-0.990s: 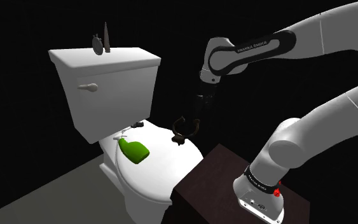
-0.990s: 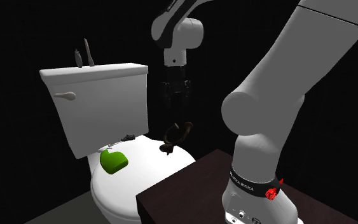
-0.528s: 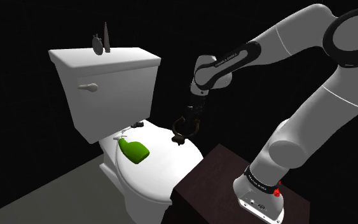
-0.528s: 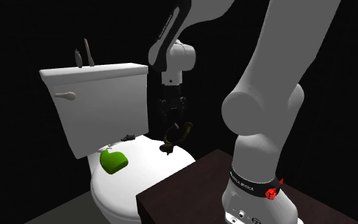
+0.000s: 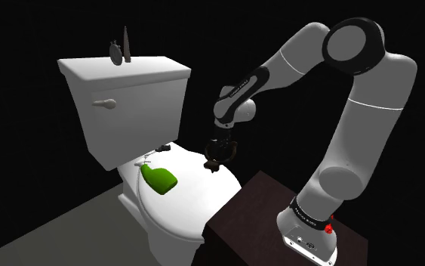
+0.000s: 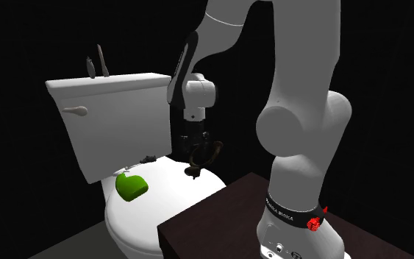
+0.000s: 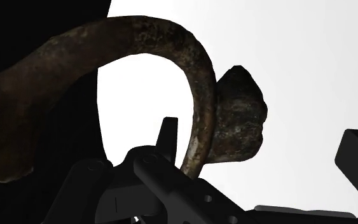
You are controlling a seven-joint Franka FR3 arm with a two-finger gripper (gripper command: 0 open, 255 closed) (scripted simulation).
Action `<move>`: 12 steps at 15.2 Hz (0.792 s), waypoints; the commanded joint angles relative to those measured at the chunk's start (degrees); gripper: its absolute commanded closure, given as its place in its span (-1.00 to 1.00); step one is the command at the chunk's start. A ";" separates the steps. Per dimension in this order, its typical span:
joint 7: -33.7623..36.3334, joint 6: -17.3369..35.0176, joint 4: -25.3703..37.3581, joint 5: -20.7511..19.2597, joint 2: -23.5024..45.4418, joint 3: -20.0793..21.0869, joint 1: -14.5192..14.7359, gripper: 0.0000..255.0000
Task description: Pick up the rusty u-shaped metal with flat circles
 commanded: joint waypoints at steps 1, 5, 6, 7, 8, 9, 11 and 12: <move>-1.06 1.77 1.21 1.12 3.13 0.37 -0.27 -1.00; -2.09 4.52 1.70 2.23 6.43 0.92 -0.58 -1.00; -2.34 5.20 1.85 2.50 7.26 1.07 -0.67 -1.00; -2.60 5.86 2.02 2.78 8.11 1.22 -0.76 -1.00; -3.01 6.89 2.31 3.20 9.45 1.47 -0.92 -1.00; -3.00 6.90 2.30 3.20 9.45 1.48 -0.93 -1.00; -3.00 6.89 2.30 3.19 9.44 1.48 -0.93 1.00; -2.97 6.91 2.31 3.20 9.47 1.50 -0.91 1.00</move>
